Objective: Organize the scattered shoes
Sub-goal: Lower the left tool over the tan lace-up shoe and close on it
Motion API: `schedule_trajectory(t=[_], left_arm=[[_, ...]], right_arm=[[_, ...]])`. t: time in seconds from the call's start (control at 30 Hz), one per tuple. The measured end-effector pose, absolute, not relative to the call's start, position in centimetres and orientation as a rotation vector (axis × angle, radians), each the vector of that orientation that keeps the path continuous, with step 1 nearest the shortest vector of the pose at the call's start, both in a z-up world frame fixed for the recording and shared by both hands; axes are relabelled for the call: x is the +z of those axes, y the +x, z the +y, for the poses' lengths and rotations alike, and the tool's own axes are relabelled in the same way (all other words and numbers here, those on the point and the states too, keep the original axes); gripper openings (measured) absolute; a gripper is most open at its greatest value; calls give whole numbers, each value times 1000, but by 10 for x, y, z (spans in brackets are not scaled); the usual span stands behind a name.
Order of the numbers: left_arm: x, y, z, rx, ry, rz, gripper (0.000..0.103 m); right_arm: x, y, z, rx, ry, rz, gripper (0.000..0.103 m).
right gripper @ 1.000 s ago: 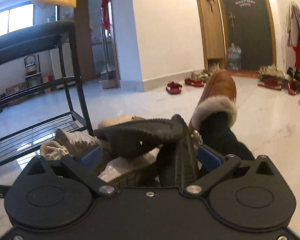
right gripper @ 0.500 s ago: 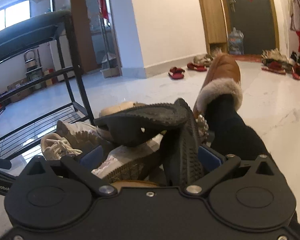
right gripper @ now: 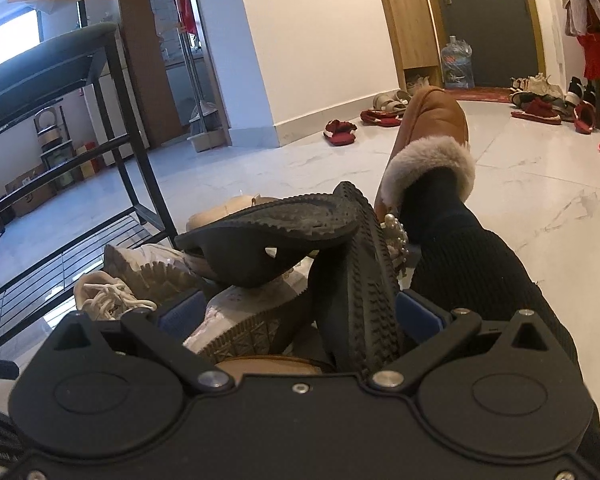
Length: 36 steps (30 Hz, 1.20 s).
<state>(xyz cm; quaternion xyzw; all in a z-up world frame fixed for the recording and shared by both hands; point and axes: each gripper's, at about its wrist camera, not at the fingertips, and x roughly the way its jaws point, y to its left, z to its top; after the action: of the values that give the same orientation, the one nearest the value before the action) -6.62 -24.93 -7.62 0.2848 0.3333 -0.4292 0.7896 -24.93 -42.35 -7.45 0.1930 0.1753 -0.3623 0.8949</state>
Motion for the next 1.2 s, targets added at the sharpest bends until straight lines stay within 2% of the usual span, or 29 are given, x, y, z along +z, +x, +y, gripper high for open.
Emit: schedule_trajectory(t=[0.33,0.6,0.73,0.97,1.17,1.2], left_arm=[[-85,-77,-282,-1248,839,617,102],[-97,-59,-304,-1325,821,690,102],[-105,-48,-301,-1327,822,758,94],[-105,-38,-309,-1364,819,758,94],[-109,-42,-327,-1437,864,765,84],[-111,-44,-330,-1450,873,774,78]], right_arm=[[-76,-249,-425,-751,407,368,103],[-78,-248,-429,-753,425,385,103],[-80,-249,-433,-761,452,389,103],[-82,-247,-434,-759,460,399,103],[-84,-245,-435,-757,466,408,103],[-84,-245,-435,-756,467,410,103]])
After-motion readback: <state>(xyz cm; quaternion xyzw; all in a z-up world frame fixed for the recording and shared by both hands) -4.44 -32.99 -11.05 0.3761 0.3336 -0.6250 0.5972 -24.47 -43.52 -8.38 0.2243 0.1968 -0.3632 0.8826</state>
